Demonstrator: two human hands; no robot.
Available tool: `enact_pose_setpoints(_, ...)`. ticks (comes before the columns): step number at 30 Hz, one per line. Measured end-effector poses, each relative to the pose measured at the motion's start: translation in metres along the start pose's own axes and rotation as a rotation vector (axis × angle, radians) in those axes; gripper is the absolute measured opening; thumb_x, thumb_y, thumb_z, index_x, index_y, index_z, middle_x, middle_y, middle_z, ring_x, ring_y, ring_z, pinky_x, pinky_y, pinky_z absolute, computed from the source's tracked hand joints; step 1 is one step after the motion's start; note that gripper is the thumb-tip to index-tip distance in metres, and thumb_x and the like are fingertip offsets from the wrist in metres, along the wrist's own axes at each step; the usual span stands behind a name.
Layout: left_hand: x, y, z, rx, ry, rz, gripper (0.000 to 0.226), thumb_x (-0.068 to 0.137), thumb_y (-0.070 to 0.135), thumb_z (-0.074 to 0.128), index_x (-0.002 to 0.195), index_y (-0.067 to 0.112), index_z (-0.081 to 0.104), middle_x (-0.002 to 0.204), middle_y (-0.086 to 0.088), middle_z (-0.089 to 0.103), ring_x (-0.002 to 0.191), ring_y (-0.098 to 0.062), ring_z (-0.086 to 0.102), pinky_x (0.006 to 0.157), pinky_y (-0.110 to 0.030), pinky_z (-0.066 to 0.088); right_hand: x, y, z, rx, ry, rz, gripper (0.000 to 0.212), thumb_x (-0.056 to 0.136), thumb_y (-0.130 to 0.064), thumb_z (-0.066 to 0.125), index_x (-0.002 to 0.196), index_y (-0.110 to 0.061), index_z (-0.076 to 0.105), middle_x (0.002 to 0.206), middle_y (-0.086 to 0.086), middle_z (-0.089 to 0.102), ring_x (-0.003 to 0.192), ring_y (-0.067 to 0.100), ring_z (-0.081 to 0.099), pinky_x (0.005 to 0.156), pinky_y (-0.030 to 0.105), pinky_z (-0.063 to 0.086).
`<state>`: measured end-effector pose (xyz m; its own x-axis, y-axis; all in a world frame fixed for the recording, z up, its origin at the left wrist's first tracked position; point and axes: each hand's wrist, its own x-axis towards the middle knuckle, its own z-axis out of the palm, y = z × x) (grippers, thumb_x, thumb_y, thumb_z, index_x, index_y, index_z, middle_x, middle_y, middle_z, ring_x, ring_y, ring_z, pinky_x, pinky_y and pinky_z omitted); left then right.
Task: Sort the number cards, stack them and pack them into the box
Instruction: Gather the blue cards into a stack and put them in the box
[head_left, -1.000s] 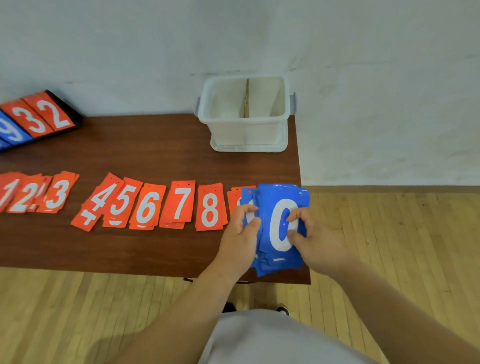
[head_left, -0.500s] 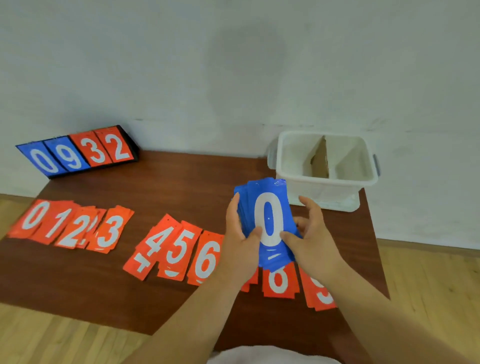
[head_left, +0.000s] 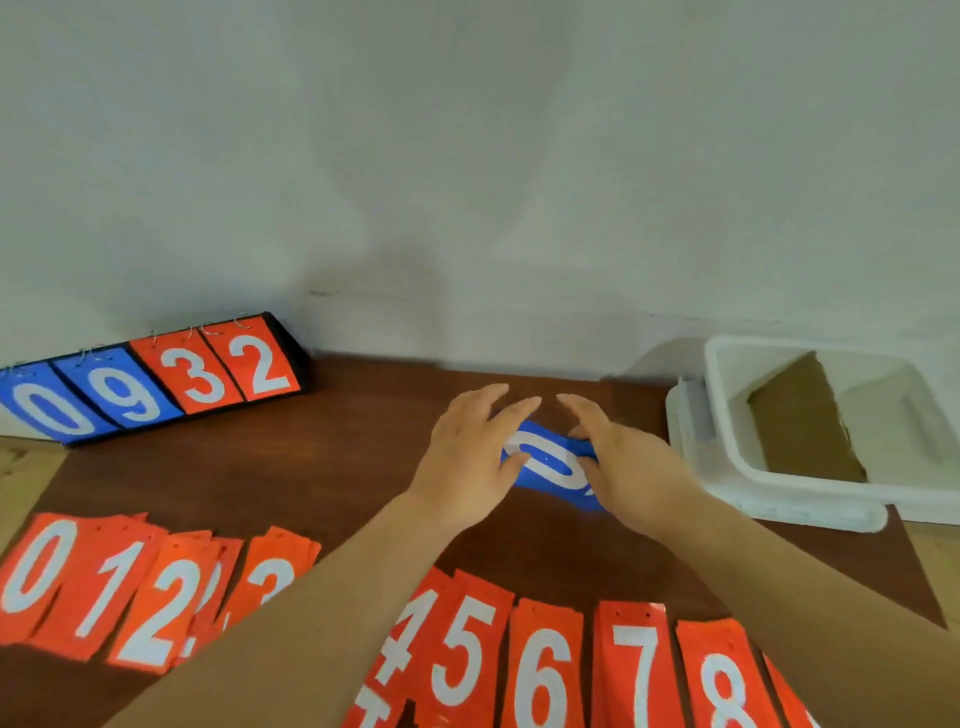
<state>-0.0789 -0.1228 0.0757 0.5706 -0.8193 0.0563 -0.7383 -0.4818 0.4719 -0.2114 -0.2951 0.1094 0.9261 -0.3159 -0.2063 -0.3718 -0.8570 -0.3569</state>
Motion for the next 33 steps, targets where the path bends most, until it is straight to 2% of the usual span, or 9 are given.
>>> enact_pose_setpoints(3,0.021,-0.029,0.010,-0.070,-0.126,-0.047,0.055,0.098,0.024,0.060,0.149,0.035,0.044,0.133,0.006,0.047,0.118,-0.016,0.055,0.095,-0.030,0.048,0.031,0.001,0.006,-0.022,-0.025,0.029,0.075,0.097,-0.027,0.057,0.158,-0.035,0.014,0.135,-0.012,0.062,0.103,0.018,0.068,0.083,0.036,0.057)
enact_pose_setpoints(6,0.031,-0.050,0.022,-0.130,-0.100,-0.075,0.059,0.094,0.018,0.064,0.148,0.034,0.045,0.122,0.006,0.043,0.104,-0.017,0.057,0.086,-0.030,0.052,0.050,0.002,0.014,0.006,-0.036,0.027,0.067,0.100,-0.034,0.055,0.158,-0.033,0.020,0.138,-0.010,0.061,0.109,0.016,0.066,0.084,0.031,0.056)
enact_pose_setpoints(9,0.036,-0.062,0.037,-0.070,0.014,-0.050,0.065,0.087,0.018,0.075,0.145,0.032,0.050,0.137,-0.002,0.038,0.124,-0.022,0.045,0.103,-0.041,0.049,0.060,0.002,0.025,0.044,-0.016,0.019,0.060,0.102,-0.038,0.052,0.156,-0.031,0.027,0.139,-0.008,0.061,0.113,0.013,0.065,0.082,0.026,0.056)
enact_pose_setpoints(12,0.042,-0.066,0.042,-0.135,-0.012,-0.043,0.075,0.088,0.016,0.075,0.151,0.037,0.040,0.156,-0.002,0.025,0.143,-0.024,0.032,0.110,-0.039,0.039,0.065,0.004,0.034,0.072,0.024,0.013,0.056,0.103,-0.036,0.052,0.155,-0.031,0.031,0.137,-0.009,0.062,0.112,0.010,0.064,0.078,0.022,0.055)
enact_pose_setpoints(15,0.048,-0.066,0.040,-0.163,-0.027,-0.032,0.064,0.095,0.016,0.068,0.149,0.037,0.041,0.148,0.007,0.032,0.124,-0.013,0.051,0.093,-0.020,0.046,0.067,0.011,0.040,0.096,0.077,0.001,0.055,0.101,-0.034,0.057,0.152,-0.029,0.038,0.131,-0.009,0.066,0.107,0.008,0.066,0.069,0.013,0.046)
enact_pose_setpoints(18,0.046,-0.063,0.042,-0.127,-0.013,-0.053,0.040,0.099,0.018,0.060,0.137,0.031,0.056,0.133,0.008,0.043,0.105,-0.009,0.057,0.080,-0.019,0.047,0.066,0.019,0.051,0.089,0.103,0.017,0.055,0.100,-0.034,0.059,0.151,-0.031,0.039,0.130,-0.011,0.065,0.110,0.007,0.063,0.075,0.014,0.049)
enact_pose_setpoints(22,0.031,-0.062,0.067,-0.129,-0.022,-0.061,0.038,0.099,0.018,0.060,0.134,0.029,0.058,0.130,0.006,0.045,0.106,-0.011,0.057,0.084,-0.024,0.051,0.060,0.026,0.076,0.042,0.050,0.053,0.048,0.102,-0.034,0.053,0.149,-0.033,0.041,0.135,-0.009,0.059,0.113,0.009,0.060,0.090,0.027,0.053)
enact_pose_setpoints(28,0.024,-0.058,0.083,-0.152,-0.003,-0.179,0.047,0.099,0.017,0.061,0.142,0.034,0.051,0.154,0.001,0.026,0.134,-0.016,0.044,0.101,-0.032,0.051,0.052,0.037,0.095,0.017,0.089,0.106,0.050,0.101,-0.037,0.052,0.149,-0.034,0.037,0.127,-0.008,0.055,0.108,0.008,0.056,0.086,0.028,0.055)
enact_pose_setpoints(33,0.020,-0.051,0.089,-0.335,0.003,-0.268,0.041,0.101,0.027,0.059,0.140,0.038,0.051,0.158,0.008,0.018,0.137,-0.001,0.029,0.094,-0.003,0.034,0.044,0.040,0.111,0.188,0.146,0.206,0.048,0.104,-0.034,0.052,0.150,-0.035,0.038,0.128,-0.009,0.051,0.103,0.003,0.051,0.075,0.015,0.048)
